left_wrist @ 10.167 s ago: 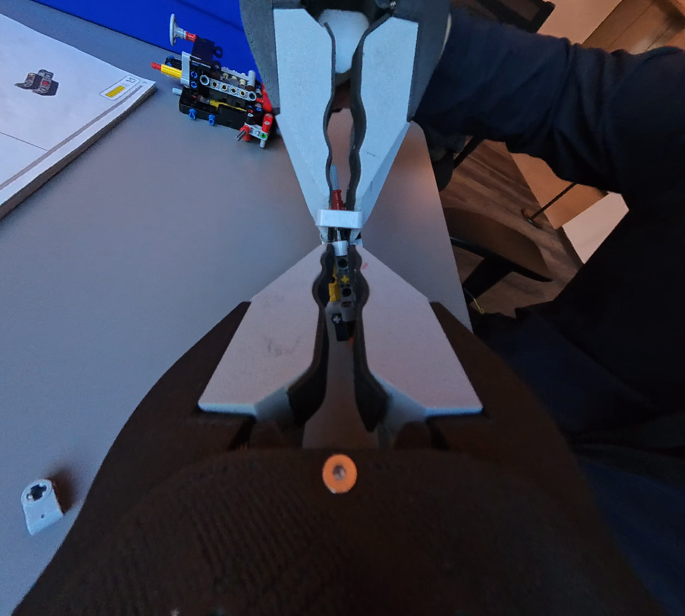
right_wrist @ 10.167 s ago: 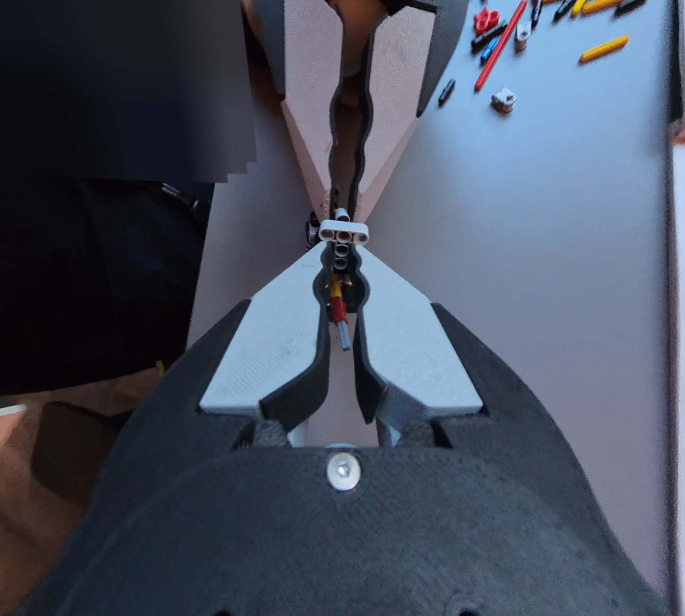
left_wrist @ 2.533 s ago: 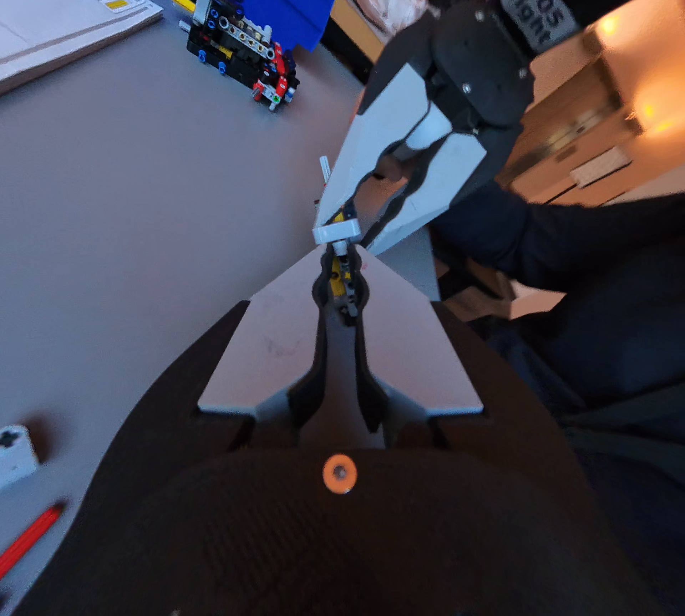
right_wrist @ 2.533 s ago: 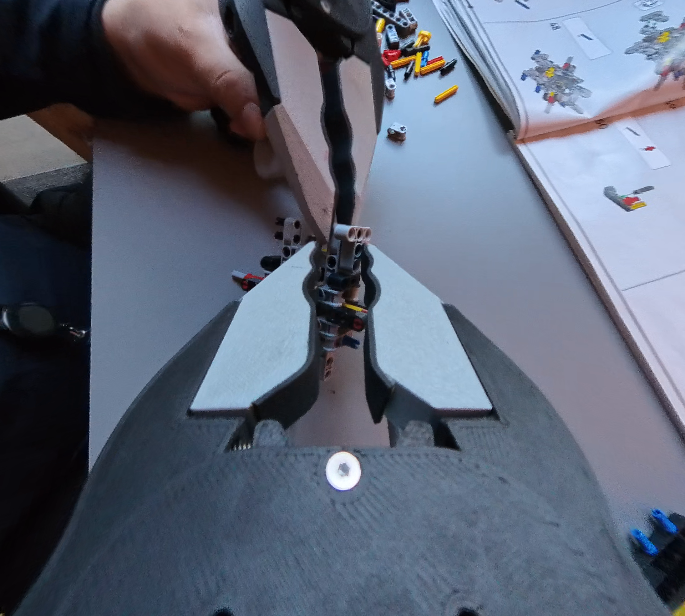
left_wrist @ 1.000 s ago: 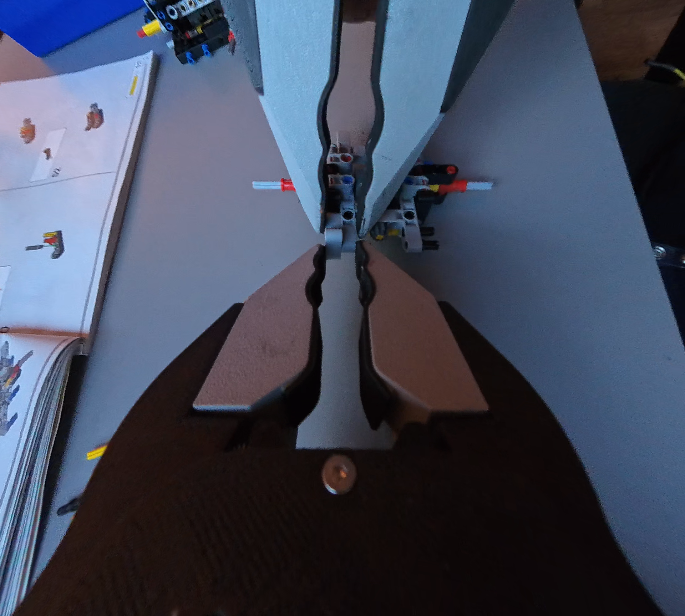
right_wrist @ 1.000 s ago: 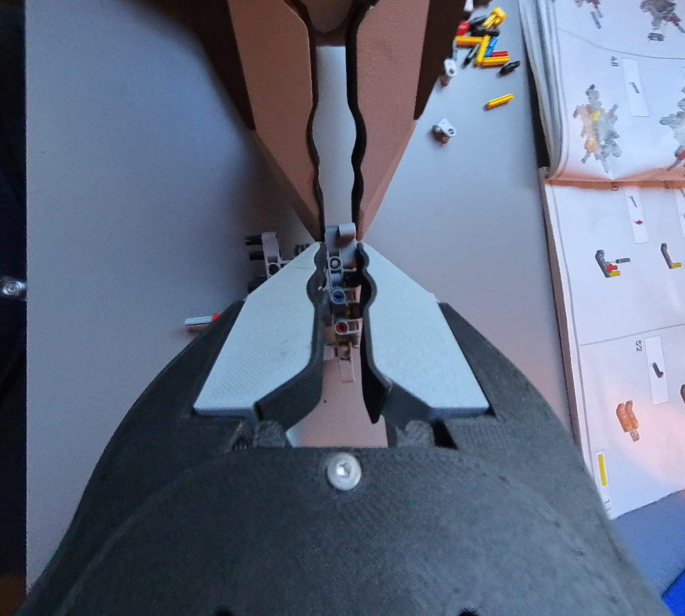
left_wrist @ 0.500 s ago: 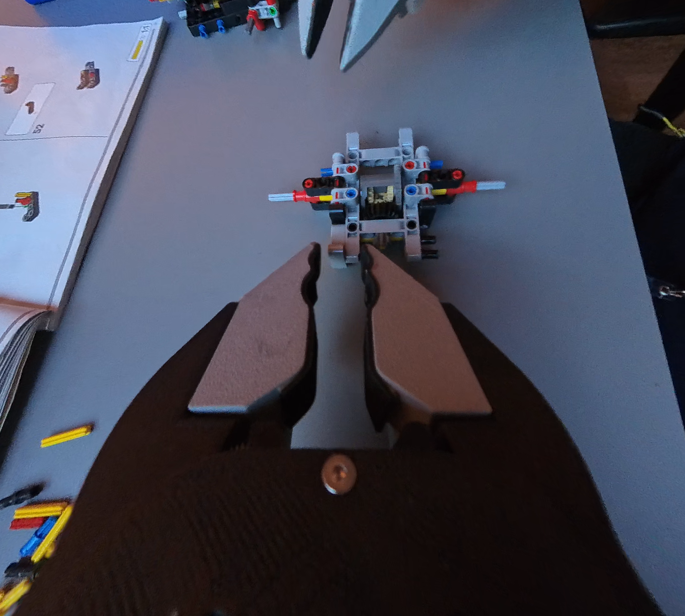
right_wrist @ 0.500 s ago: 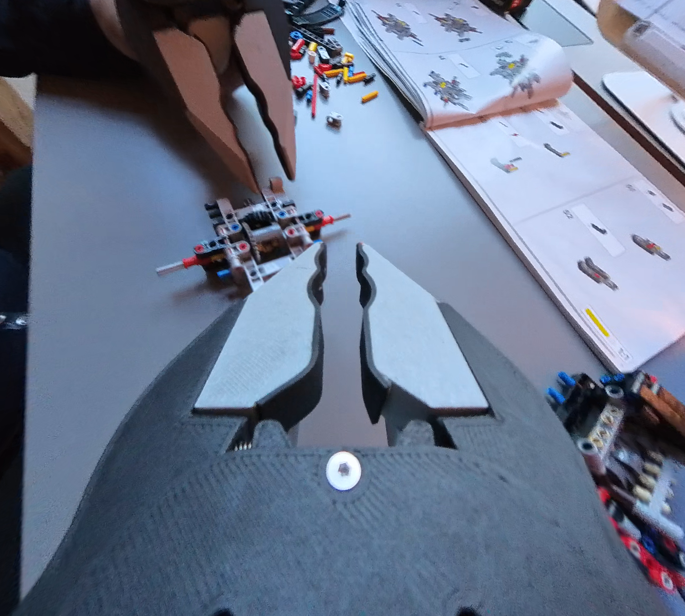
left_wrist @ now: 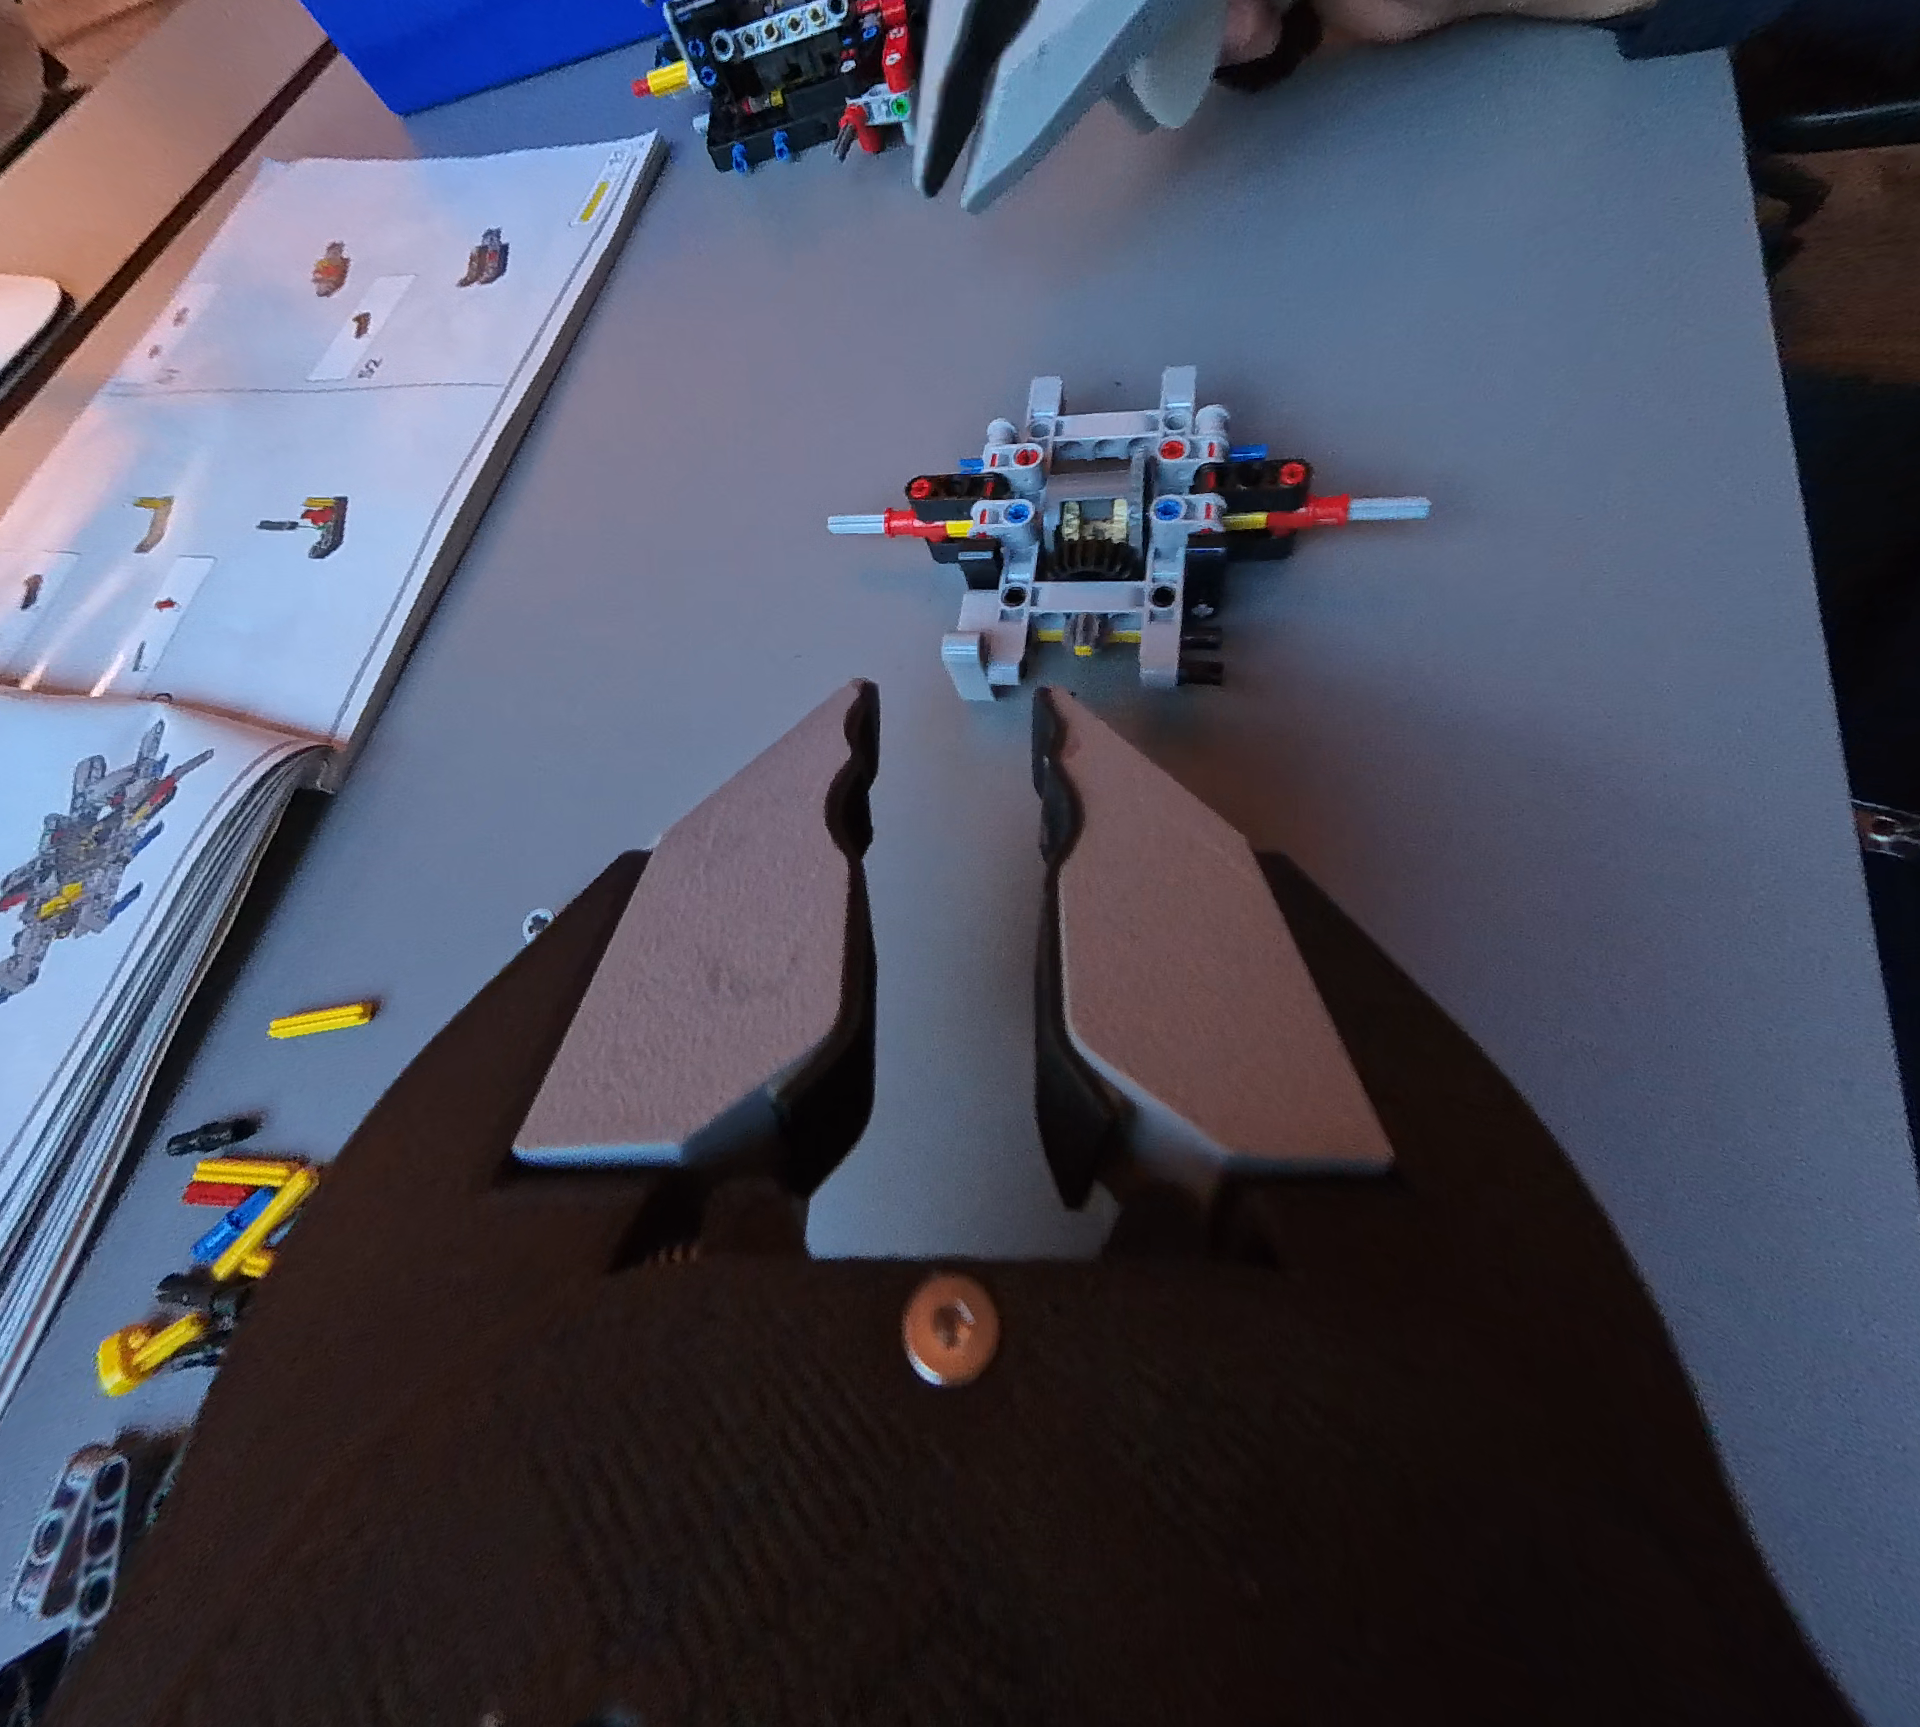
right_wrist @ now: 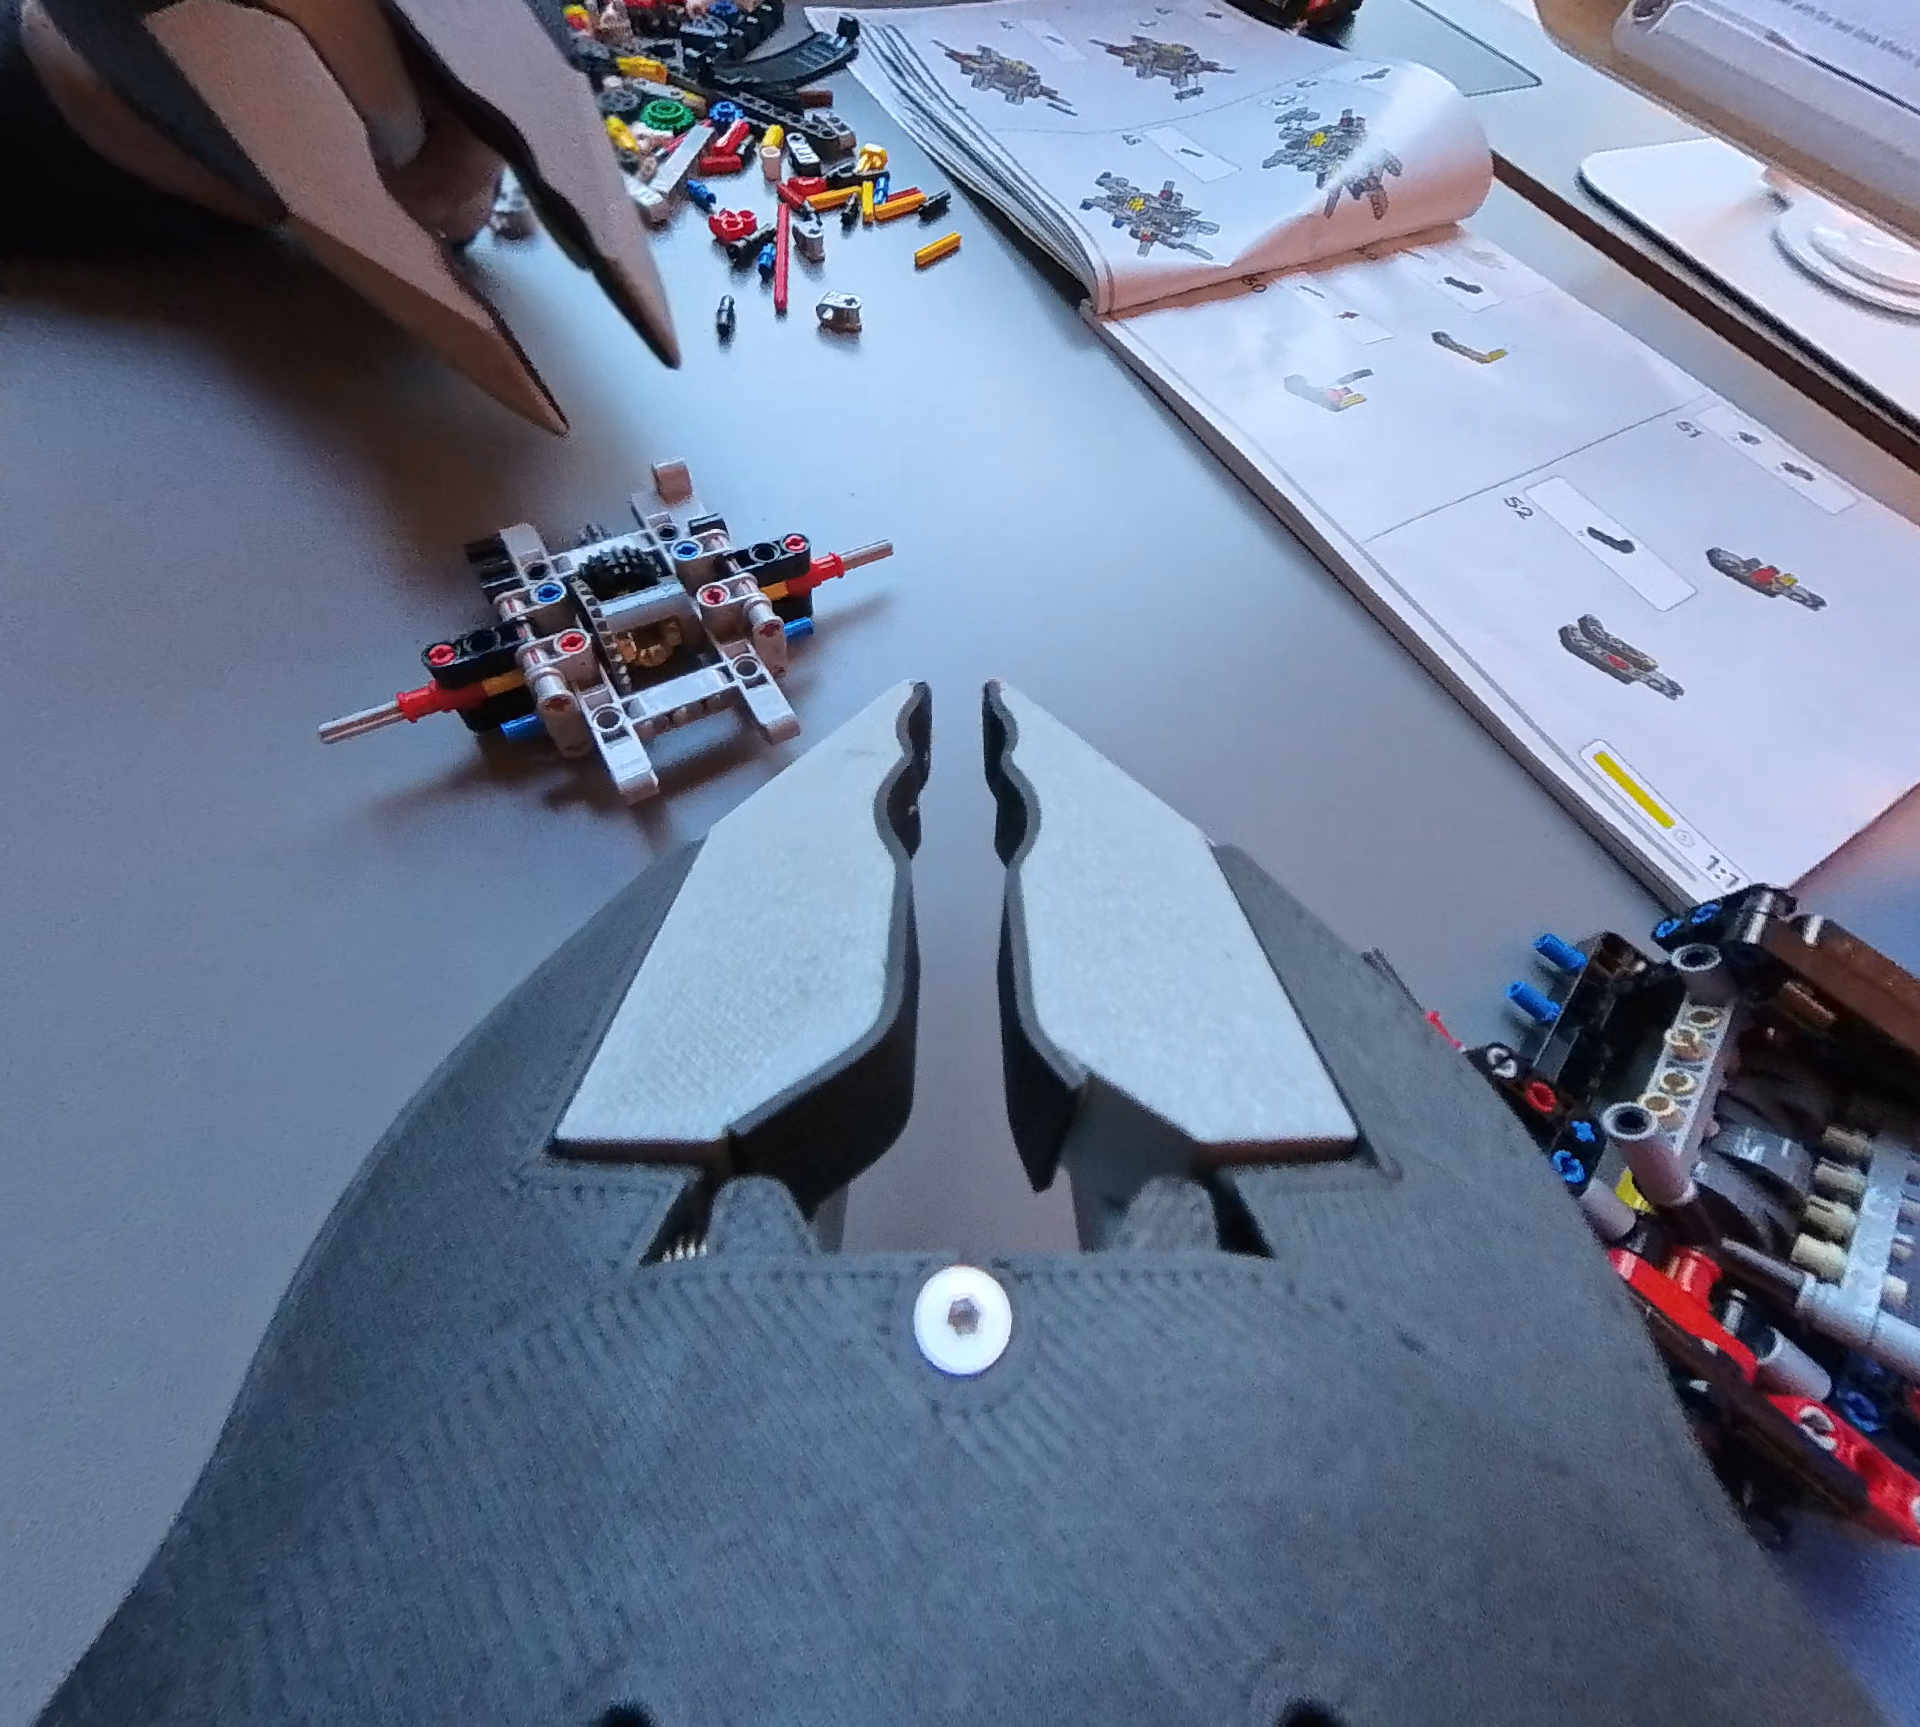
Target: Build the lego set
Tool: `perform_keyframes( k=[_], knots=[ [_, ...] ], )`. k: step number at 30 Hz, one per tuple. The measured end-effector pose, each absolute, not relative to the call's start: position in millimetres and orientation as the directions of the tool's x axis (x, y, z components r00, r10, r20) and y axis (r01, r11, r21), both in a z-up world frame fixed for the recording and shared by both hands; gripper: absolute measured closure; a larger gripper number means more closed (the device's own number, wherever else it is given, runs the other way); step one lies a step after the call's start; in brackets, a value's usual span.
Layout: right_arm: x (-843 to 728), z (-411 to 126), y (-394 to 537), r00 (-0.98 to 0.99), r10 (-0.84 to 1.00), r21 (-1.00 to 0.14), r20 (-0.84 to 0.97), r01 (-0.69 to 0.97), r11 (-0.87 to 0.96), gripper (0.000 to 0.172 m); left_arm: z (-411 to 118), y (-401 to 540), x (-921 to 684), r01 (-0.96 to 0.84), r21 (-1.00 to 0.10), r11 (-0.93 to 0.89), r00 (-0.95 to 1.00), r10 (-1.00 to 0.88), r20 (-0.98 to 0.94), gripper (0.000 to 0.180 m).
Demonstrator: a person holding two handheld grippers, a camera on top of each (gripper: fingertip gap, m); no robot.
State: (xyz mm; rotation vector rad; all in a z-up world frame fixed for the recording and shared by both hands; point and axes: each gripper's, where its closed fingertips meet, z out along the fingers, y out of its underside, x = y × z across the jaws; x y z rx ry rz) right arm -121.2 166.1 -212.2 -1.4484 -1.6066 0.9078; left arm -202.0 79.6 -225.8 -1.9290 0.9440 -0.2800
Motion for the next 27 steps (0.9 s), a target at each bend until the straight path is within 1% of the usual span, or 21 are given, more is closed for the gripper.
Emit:
perform_keyframes(
  k=[3, 7, 10, 13, 20, 27],
  knots=[
    [-122.6, -212.5, 171.3, -0.039, 0.998, -0.896, 0.053, 0.439, 0.065, 0.166, -225.3, 80.3, -202.1, -0.501, -0.826, -0.258, 0.671, -0.718, -0.183, 0.154],
    [-124.4, -212.3, 179.2, -0.021, 1.000, -0.900, 0.019, 0.436, 0.027, 0.166, -230.6, 84.9, -215.0, -0.525, -0.798, -0.295, 0.693, -0.692, -0.200, 0.155],
    [-124.0, -210.9, 181.8, -0.014, 1.000, -0.904, 0.003, 0.427, 0.009, 0.166, -225.7, 83.5, -215.4, -0.493, -0.817, -0.300, 0.702, -0.692, -0.169, 0.157],
    [-123.1, -209.4, 183.7, -0.008, 1.000, -0.909, -0.001, 0.417, 0.002, 0.167, -227.1, 83.6, -214.9, -0.481, -0.816, -0.319, 0.706, -0.693, -0.146, 0.158],
    [-122.4, -207.4, 183.9, -0.013, 1.000, -0.915, -0.017, 0.404, -0.011, 0.168, -232.5, 84.2, -216.5, -0.503, -0.798, -0.332, 0.706, -0.690, -0.157, 0.160],
    [-120.9, -205.4, 184.2, -0.006, 1.000, -0.918, 0.000, 0.396, 0.002, 0.168, -234.2, 85.1, -218.3, -0.491, -0.798, -0.349, 0.714, -0.687, -0.139, 0.161]
  ],
)
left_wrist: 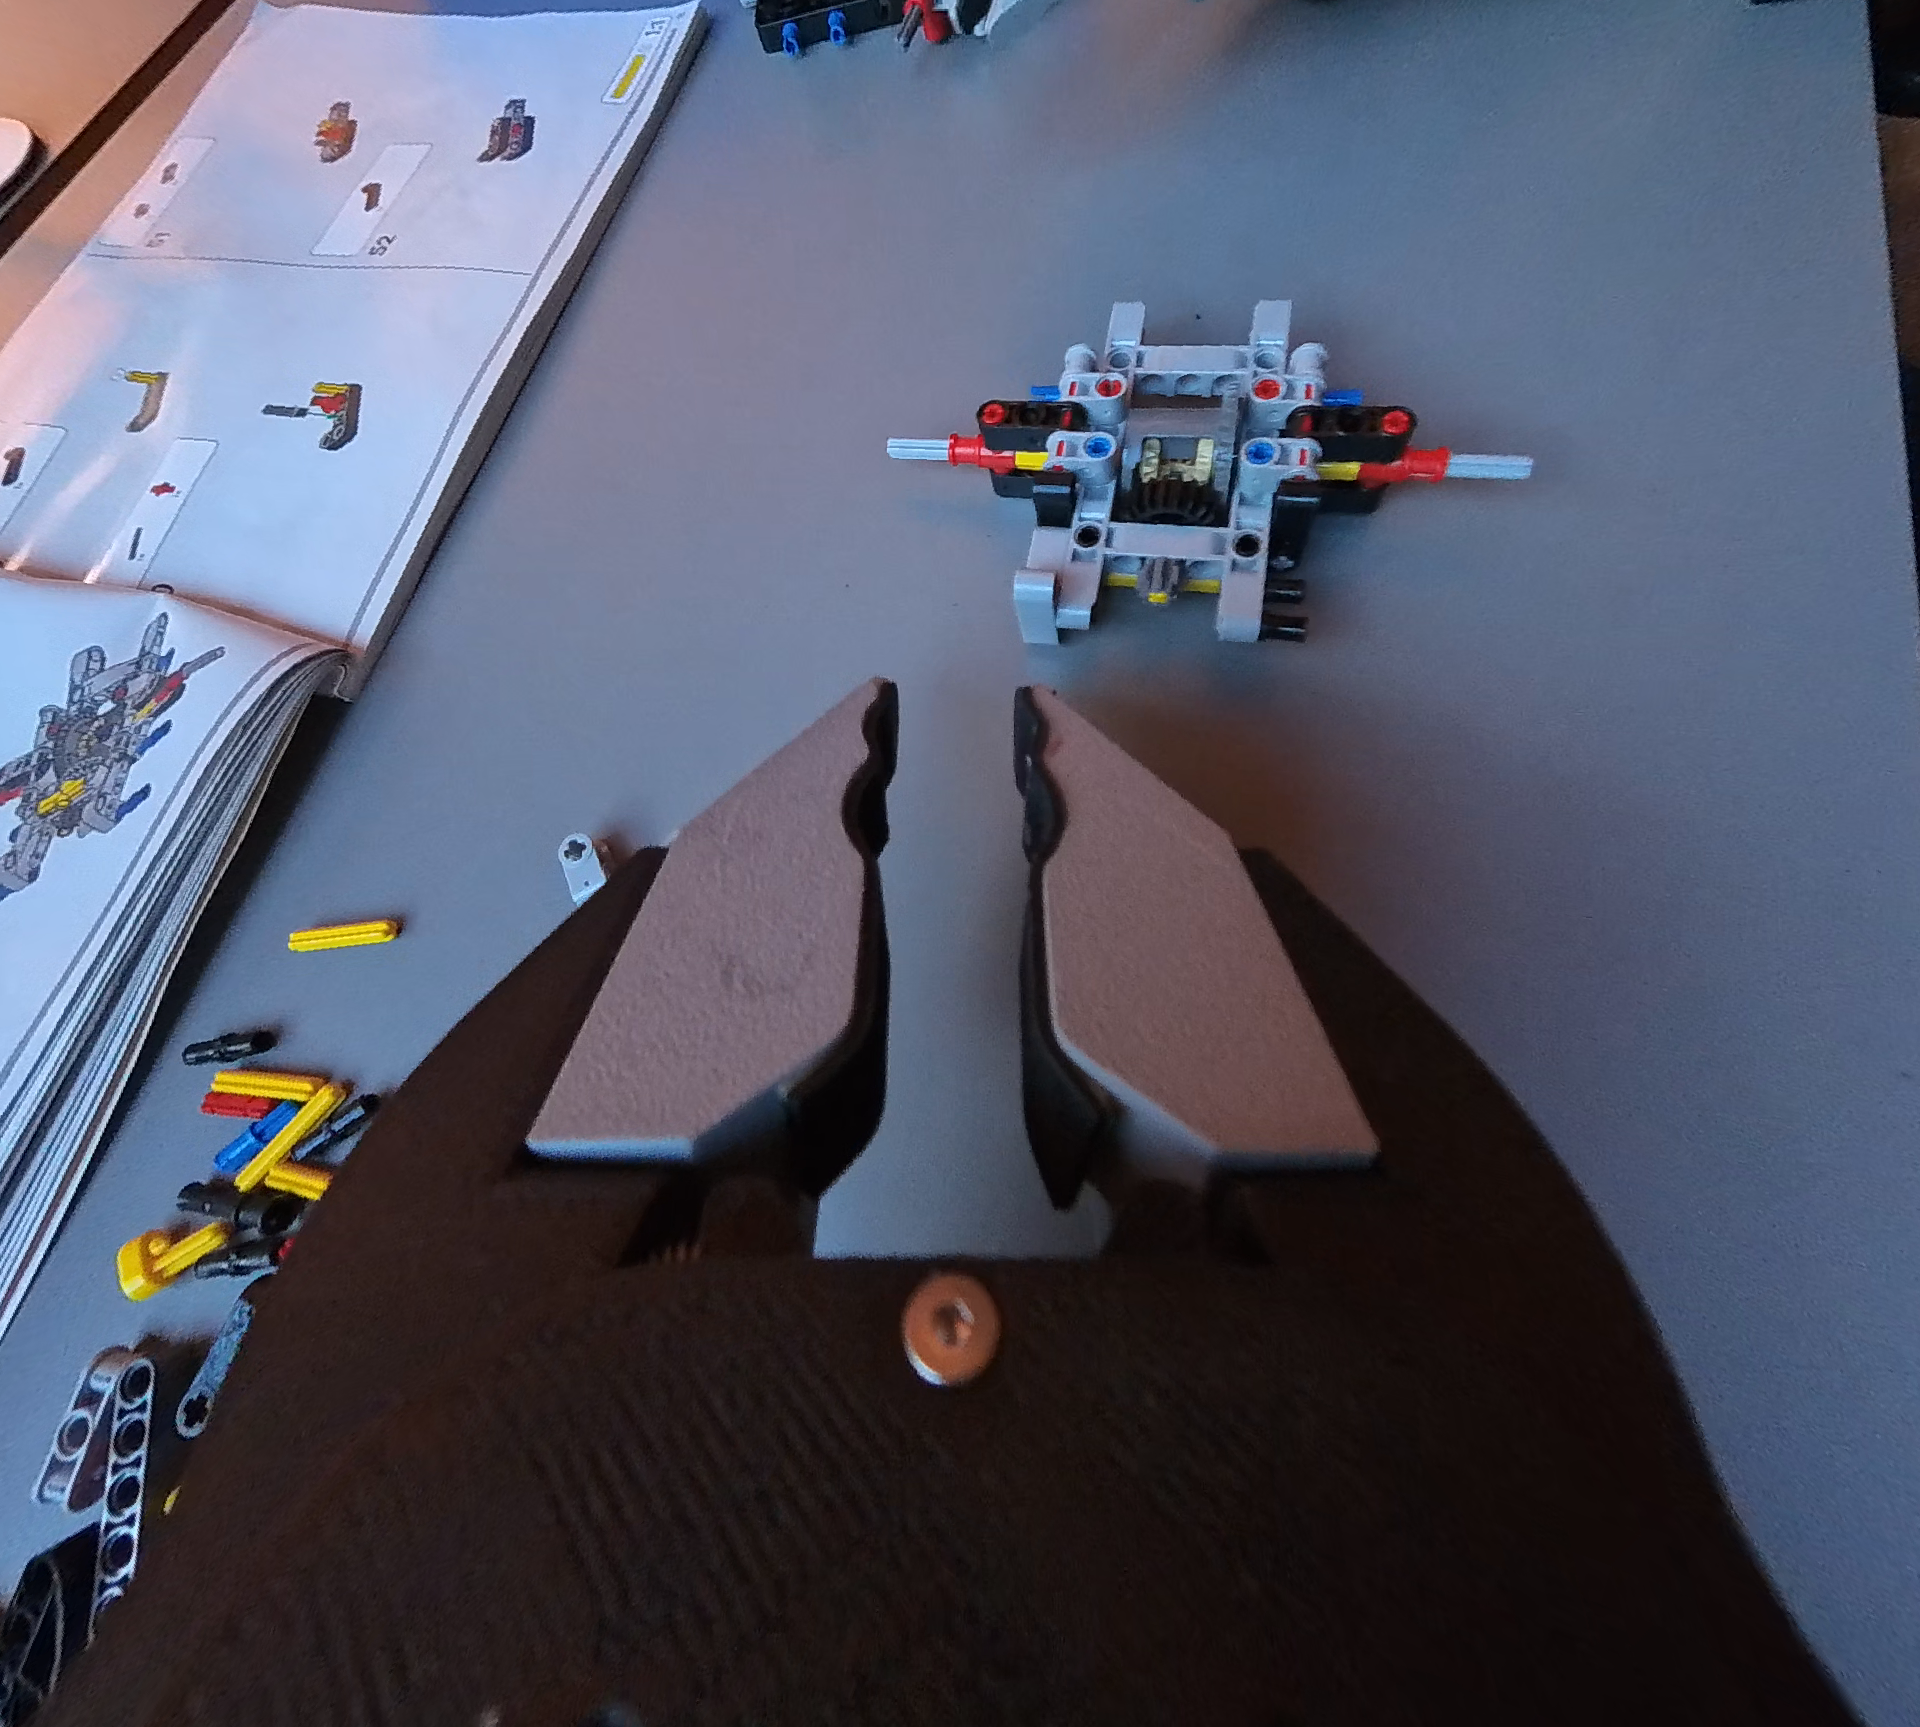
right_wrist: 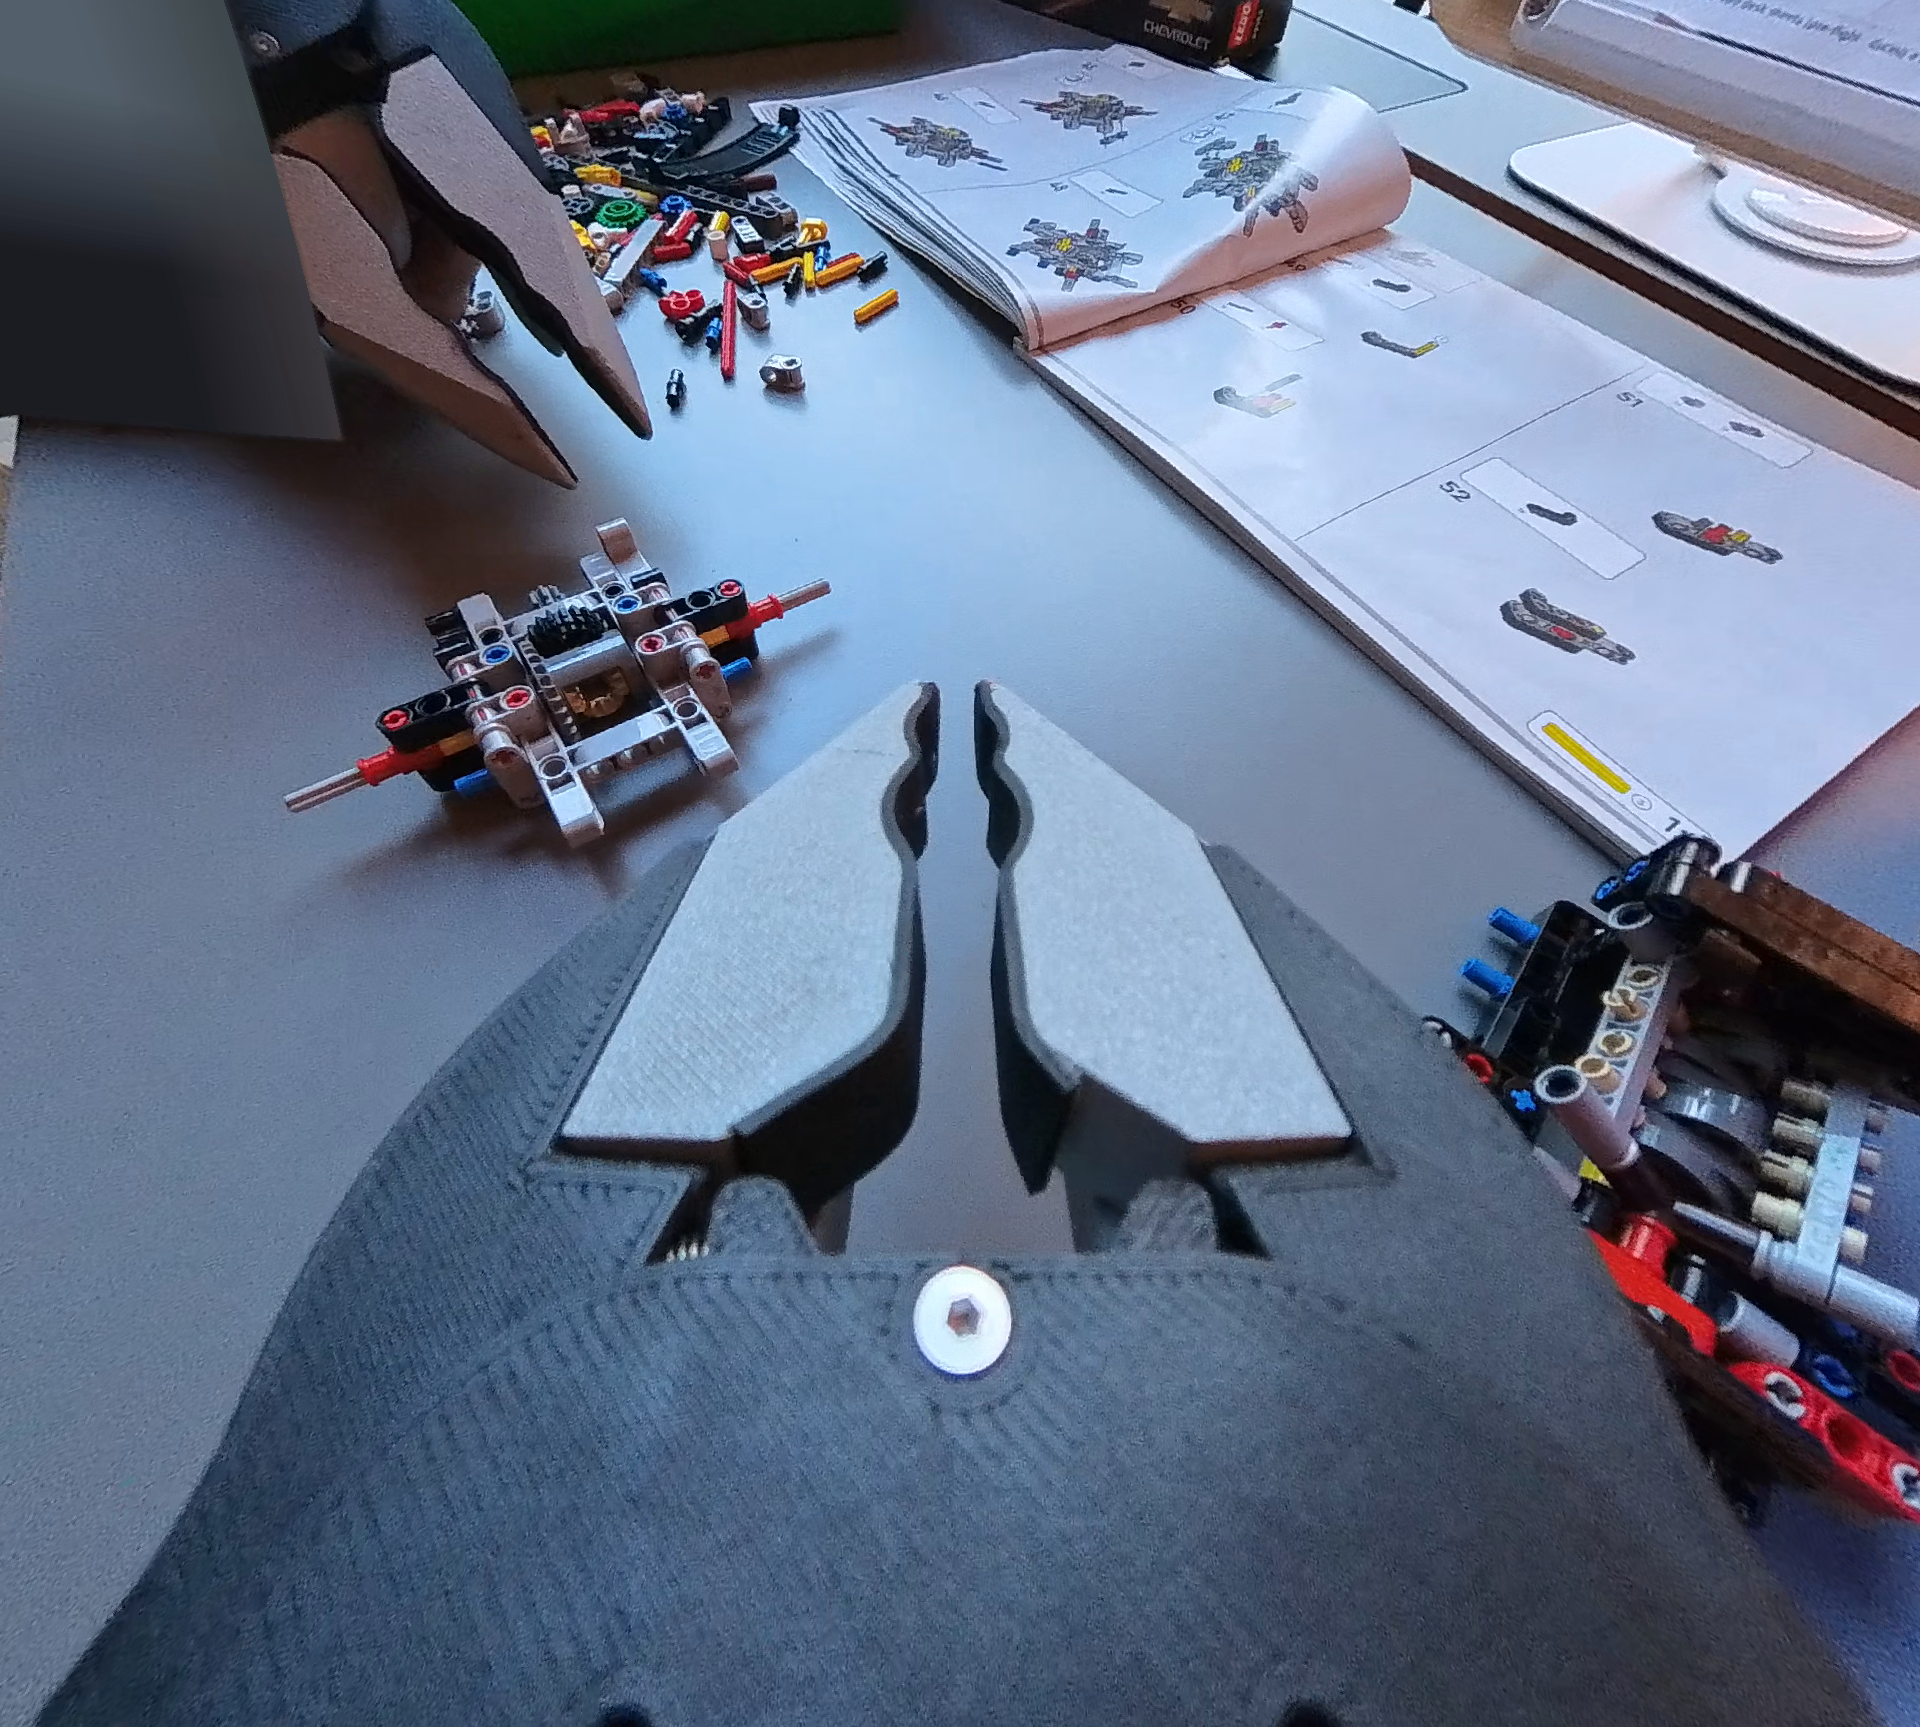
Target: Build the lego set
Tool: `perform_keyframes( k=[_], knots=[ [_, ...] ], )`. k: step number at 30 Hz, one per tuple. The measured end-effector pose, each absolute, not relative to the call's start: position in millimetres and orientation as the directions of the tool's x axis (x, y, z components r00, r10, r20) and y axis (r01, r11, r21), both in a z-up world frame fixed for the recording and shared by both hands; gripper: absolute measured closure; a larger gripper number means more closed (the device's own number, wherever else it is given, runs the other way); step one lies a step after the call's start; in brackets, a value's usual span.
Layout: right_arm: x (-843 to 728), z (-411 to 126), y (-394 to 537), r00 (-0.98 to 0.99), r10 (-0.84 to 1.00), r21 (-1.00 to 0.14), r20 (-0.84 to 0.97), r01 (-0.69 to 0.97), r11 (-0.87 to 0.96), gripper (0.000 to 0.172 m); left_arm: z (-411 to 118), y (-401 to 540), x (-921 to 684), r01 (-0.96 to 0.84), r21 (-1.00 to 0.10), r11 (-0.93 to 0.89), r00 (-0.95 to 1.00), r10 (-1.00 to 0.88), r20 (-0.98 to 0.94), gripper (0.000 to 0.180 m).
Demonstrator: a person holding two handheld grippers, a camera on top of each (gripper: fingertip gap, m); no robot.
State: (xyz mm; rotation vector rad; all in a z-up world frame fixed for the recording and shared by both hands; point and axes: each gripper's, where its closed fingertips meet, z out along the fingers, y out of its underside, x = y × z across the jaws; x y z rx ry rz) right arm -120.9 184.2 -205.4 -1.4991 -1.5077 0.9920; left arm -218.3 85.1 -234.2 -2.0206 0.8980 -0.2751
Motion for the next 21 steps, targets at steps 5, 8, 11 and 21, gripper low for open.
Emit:
perform_keyframes(
  k=[5, 8, 11, 21],
  knots=[
    [-120.8, -204.2, 182.9, -0.013, 1.000, -0.921, -0.001, 0.390, 0.004, 0.169, -236.3, 85.1, -218.2, -0.497, -0.791, -0.356, 0.711, -0.689, -0.137, 0.162],
    [-121.0, -203.8, 182.0, -0.019, 1.000, -0.921, -0.003, 0.388, 0.005, 0.169, -236.1, 85.2, -218.3, -0.494, -0.793, -0.357, 0.712, -0.690, -0.132, 0.162],
    [-121.3, -202.9, 180.6, -0.025, 1.000, -0.923, -0.003, 0.385, 0.007, 0.169, -236.3, 85.1, -218.3, -0.493, -0.793, -0.359, 0.712, -0.690, -0.130, 0.163],
    [-121.0, -201.2, 179.2, -0.054, 0.998, -0.927, -0.021, 0.376, 0.001, 0.169, -239.4, 86.5, -218.6, -0.495, -0.784, -0.375, 0.710, -0.694, -0.116, 0.164]
  ],
)
